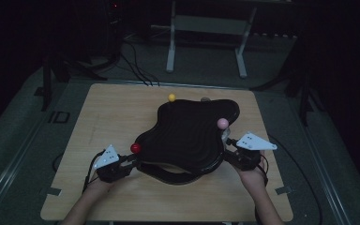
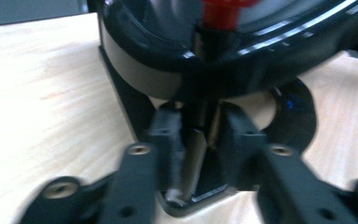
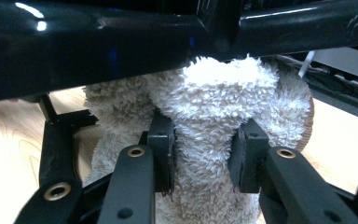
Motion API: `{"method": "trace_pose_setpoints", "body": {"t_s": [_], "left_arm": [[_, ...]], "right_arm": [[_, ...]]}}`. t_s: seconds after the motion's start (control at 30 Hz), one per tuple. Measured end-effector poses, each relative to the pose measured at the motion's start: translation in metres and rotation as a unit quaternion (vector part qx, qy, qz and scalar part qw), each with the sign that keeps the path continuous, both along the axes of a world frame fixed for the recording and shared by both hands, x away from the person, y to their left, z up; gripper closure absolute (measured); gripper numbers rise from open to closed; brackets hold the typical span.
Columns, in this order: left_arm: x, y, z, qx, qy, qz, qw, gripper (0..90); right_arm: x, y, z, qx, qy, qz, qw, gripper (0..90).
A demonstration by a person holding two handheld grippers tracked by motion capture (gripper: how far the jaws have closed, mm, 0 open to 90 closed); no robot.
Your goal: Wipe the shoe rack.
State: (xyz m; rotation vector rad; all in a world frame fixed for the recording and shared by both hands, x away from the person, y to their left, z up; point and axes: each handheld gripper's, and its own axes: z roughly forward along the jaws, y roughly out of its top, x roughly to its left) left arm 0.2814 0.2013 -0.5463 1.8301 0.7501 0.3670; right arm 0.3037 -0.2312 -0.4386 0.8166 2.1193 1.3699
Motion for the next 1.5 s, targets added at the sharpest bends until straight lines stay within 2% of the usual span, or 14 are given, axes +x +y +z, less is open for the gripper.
{"method": "trace_pose_setpoints", "body": {"t_s": [0.07,0.23,0.3,0.37,0.47,0.6,0.73,0.8,0.9,1.0,1.03,1.17,1.33,1.5], "left_arm": [[-0.004,0.004,0.001,0.008,0.003,0.0,1.0,57.1],[-0.019,0.023,0.006,0.0,0.006,0.012,0.9999,47.1],[-0.024,0.027,0.015,-0.002,-0.003,0.022,0.9998,44.0],[-0.029,0.028,0.028,-0.009,-0.025,0.027,0.9993,43.9],[-0.031,0.024,0.048,-0.032,-0.051,0.032,0.9977,43.8],[-0.026,0.013,0.063,-0.03,-0.061,0.031,0.9972,42.5],[-0.013,0.005,0.064,-0.01,-0.058,0.041,0.9974,42.5],[-0.007,0.002,0.064,-0.006,-0.051,0.035,0.9981,42.3],[0.002,-0.002,0.063,-0.009,-0.035,0.028,0.999,42.6],[0.005,-0.004,0.061,-0.007,-0.043,0.024,0.9988,56.6],[0.006,-0.004,0.061,-0.003,-0.05,0.029,0.9983,58.7],[0.009,-0.002,0.059,-0.015,-0.046,0.031,0.9984,59.5],[0.012,-0.001,0.06,-0.013,-0.041,0.023,0.9988,59.6],[0.014,0.001,0.058,-0.023,-0.039,0.017,0.9988,59.7]], "right_arm": [[0.0,0.0,0.0,0.0,0.0,0.0,1.0,66.2],[0.0,0.0,0.0,-0.002,-0.001,0.001,1.0,66.1],[0.0,0.0,0.0,0.0,-0.001,0.001,1.0,66.0],[0.0,0.0,0.0,-0.001,-0.003,0.0,1.0,66.0],[0.0,0.0,0.0,-0.002,-0.002,-0.001,1.0,66.0],[0.0,0.001,0.001,-0.006,-0.001,-0.001,1.0,65.9],[0.0,0.001,0.001,-0.006,-0.002,-0.002,1.0,65.2],[0.001,0.001,0.001,-0.004,-0.003,-0.004,1.0,64.1],[0.005,-0.002,-0.001,0.009,0.004,0.011,0.9999,62.4],[0.008,-0.001,-0.001,0.008,0.006,0.019,0.9998,62.9],[0.008,0.0,-0.001,0.005,0.006,0.022,0.9997,63.3],[0.009,0.001,-0.003,0.005,0.004,0.027,0.9996,64.2],[0.009,0.004,-0.016,0.007,0.013,0.023,0.9996,64.0],[0.015,0.006,-0.042,0.001,0.044,0.023,0.9988,63.4]]}}
